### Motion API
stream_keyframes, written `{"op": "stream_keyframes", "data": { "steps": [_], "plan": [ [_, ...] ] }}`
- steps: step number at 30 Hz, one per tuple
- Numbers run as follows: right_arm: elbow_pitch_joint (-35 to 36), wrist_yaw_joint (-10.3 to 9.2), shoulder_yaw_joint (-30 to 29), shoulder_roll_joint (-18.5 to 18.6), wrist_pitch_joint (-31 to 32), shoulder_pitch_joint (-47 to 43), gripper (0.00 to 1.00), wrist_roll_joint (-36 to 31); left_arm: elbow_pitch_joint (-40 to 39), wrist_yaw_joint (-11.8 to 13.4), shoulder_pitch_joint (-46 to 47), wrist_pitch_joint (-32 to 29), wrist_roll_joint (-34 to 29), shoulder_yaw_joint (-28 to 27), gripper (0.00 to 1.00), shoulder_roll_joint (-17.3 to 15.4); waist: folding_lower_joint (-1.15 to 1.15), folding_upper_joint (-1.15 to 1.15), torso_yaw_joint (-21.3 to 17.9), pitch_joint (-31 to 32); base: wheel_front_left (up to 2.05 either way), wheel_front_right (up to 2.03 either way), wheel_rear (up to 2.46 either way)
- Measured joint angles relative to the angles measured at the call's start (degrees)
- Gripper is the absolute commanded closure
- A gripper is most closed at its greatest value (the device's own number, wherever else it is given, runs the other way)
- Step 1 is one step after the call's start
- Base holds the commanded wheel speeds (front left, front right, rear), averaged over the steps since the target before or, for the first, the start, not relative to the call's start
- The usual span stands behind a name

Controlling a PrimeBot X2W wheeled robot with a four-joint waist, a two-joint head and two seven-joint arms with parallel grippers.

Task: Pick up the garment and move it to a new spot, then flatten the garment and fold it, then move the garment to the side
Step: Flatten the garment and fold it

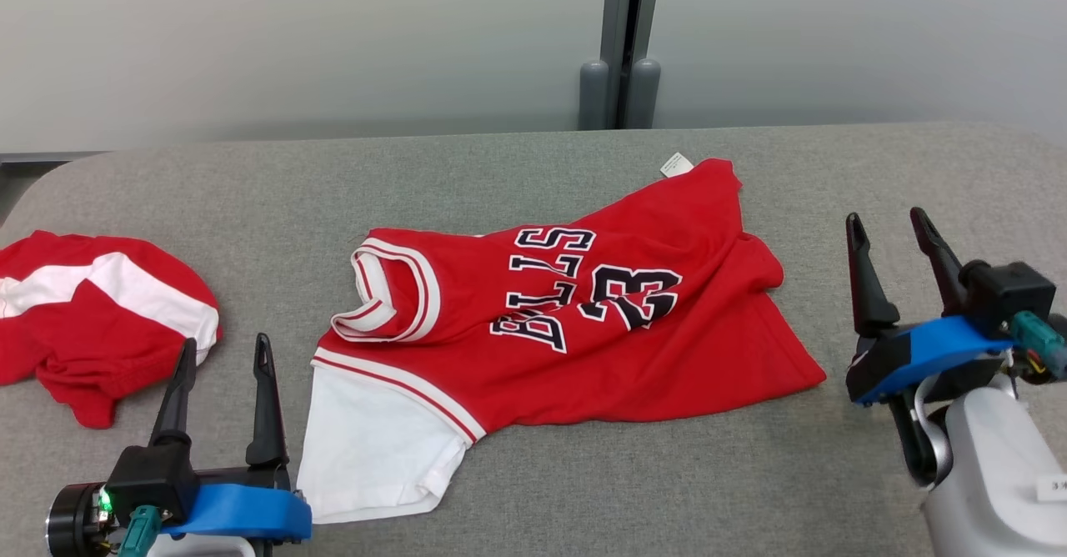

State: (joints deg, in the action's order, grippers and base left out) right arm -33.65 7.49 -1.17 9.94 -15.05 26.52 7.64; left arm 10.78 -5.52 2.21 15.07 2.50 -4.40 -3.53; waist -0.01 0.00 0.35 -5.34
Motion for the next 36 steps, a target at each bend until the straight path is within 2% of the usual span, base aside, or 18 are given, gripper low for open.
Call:
{"op": "stream_keyframes", "data": {
  "steps": [6, 12, 23, 36],
  "plan": [
    [9.75, 0.00, -1.26, -4.22, 0.01, -8.44, 0.00, -2.57, -0.37, 0.12, -1.29, 0.00, -0.35, -0.18, 0.00, -0.08, 0.00, 0.00, -0.63, 1.25, 0.00, 0.00, 0.00],
    [14.52, 0.00, 0.00, -6.27, 1.27, -14.51, 0.00, -3.26, -0.30, 0.12, -2.52, 0.00, -0.48, -0.54, 0.00, -0.38, 0.00, 0.00, -0.96, 3.02, 0.00, 0.00, 0.00],
    [21.16, 0.00, -0.41, -6.97, 6.17, -21.94, 0.00, -4.77, -0.44, 0.44, -4.37, 0.00, -1.00, -0.57, 0.00, -0.64, 0.00, 0.00, -0.77, 4.56, 0.00, 0.00, 0.00],
    [22.88, 0.00, -0.32, -7.00, 7.68, -23.13, 0.00, -3.92, 0.23, 0.96, -4.48, 0.00, -1.56, -0.24, 0.00, -1.19, 0.01, 0.00, -0.24, 4.57, 0.00, 0.00, 0.00]
  ]
}}
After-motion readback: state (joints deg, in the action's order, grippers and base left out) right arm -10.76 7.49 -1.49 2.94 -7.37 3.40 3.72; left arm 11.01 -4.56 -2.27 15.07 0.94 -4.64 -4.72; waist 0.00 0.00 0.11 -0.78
